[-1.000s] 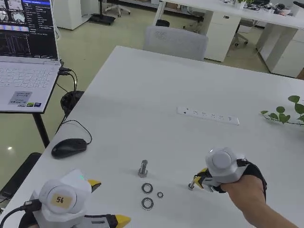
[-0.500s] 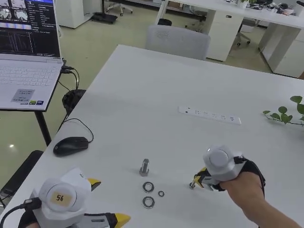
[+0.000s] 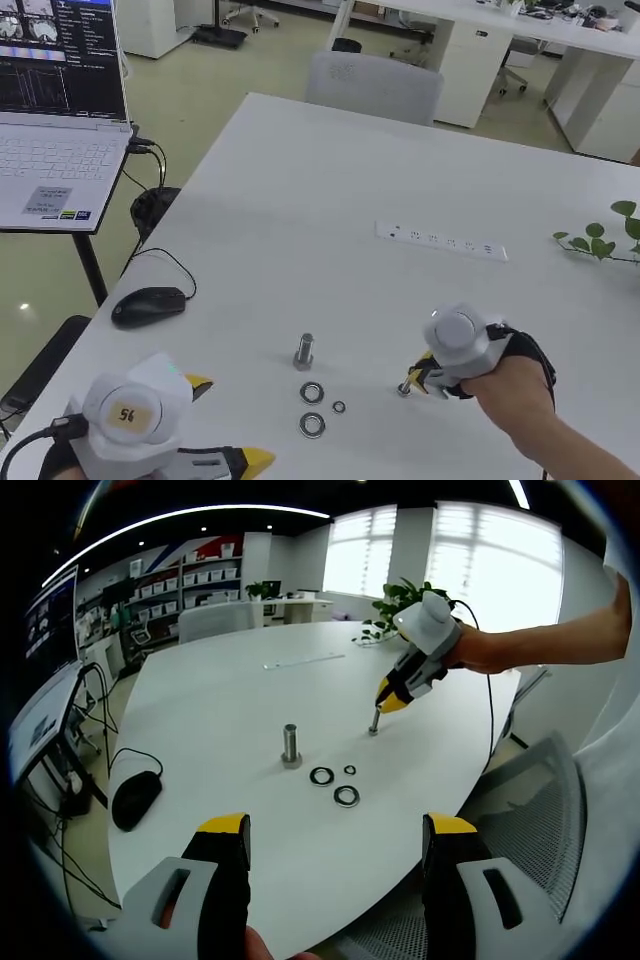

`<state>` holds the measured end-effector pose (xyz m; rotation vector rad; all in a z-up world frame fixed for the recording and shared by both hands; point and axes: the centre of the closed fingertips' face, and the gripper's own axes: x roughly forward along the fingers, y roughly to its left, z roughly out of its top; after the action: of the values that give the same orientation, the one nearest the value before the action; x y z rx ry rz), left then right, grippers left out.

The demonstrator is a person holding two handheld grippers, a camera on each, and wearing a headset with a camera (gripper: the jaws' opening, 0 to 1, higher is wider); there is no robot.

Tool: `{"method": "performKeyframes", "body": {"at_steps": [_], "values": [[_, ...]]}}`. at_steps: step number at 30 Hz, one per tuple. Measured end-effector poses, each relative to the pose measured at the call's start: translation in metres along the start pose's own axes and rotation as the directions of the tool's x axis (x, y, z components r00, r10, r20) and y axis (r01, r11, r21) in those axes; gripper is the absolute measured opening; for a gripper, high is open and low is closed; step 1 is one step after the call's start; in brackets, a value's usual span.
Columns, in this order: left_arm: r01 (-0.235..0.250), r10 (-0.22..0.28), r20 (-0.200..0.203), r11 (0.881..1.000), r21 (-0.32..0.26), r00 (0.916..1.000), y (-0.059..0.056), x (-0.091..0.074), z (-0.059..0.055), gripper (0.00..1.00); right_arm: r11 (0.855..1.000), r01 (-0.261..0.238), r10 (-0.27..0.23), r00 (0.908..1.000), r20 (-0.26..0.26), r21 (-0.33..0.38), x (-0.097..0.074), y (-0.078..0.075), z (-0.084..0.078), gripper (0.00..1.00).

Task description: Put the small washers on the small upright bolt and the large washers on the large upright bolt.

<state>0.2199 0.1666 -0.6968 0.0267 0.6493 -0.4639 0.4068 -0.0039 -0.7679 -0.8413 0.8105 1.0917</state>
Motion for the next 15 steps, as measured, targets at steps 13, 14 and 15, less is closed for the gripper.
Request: {"method": "performKeyframes", "body": {"at_steps": [13,14,15], "values": [[-0.001,0.001,0.000,1.000,-0.001,1.0000,0.0006,-0.0006,-0.0001,0.69,1.000,-0.014,0.014,0.9997,-0.021,-0.025,0.0018,0.0012,0.0014,0.13],[-0.001,0.001,0.001,1.000,-0.002,1.0000,0.0007,-0.0003,0.0001,0.69,1.000,-0.015,0.015,0.9996,-0.024,-0.025,0.0023,0.0014,0.0007,0.13],[0.000,0.000,0.001,1.000,-0.003,1.0000,0.0007,-0.0001,0.0002,0.69,0.999,-0.019,0.018,0.9994,-0.028,-0.028,0.0032,0.0018,-0.0001,0.13]]}}
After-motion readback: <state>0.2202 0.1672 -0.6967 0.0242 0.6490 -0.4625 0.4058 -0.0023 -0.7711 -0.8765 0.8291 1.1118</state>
